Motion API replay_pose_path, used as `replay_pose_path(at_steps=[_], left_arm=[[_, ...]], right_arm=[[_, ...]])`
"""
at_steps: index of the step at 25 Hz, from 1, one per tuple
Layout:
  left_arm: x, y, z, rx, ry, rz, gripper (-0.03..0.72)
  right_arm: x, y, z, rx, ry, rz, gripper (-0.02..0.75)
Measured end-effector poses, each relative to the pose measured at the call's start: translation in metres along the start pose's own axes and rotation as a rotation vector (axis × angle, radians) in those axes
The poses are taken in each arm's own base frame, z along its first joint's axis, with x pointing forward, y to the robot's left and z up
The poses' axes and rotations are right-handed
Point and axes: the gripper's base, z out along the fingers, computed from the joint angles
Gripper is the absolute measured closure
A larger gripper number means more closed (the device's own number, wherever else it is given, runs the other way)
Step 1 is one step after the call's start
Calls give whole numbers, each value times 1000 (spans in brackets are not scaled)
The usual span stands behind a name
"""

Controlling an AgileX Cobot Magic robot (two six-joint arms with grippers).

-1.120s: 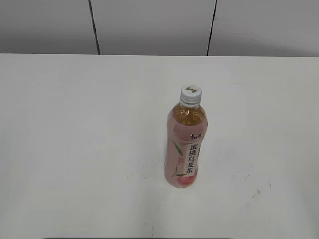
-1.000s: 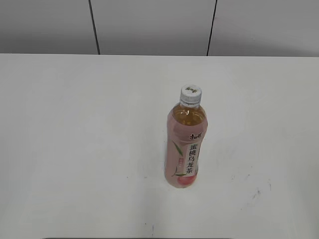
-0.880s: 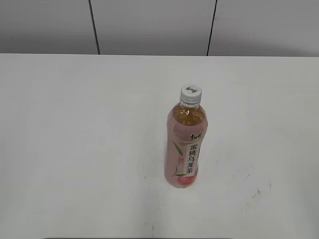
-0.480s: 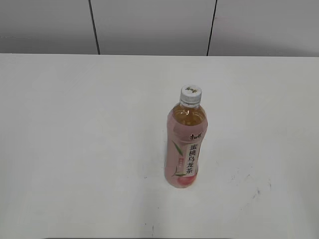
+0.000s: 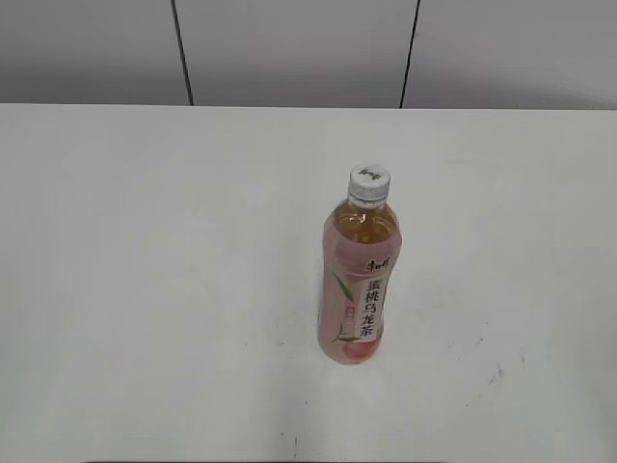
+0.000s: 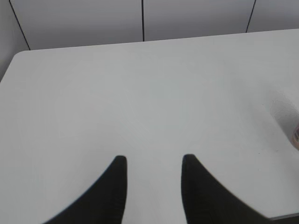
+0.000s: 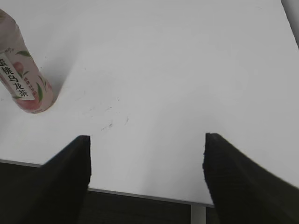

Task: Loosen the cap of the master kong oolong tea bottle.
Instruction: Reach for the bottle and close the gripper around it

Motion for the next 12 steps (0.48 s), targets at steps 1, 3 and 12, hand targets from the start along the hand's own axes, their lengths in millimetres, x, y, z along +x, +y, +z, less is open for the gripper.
replay_pose_path(at_steps=[1, 3, 12], left_arm=[[0, 0, 0, 0, 0, 0, 447], [0, 0, 0, 1, -1, 0, 447], [-40, -1, -3, 18, -385, -19, 447]], right_arm=[[0, 0, 0, 0, 0, 0, 173], [0, 0, 0, 0, 0, 0, 173], [0, 0, 0, 0, 0, 0, 173]])
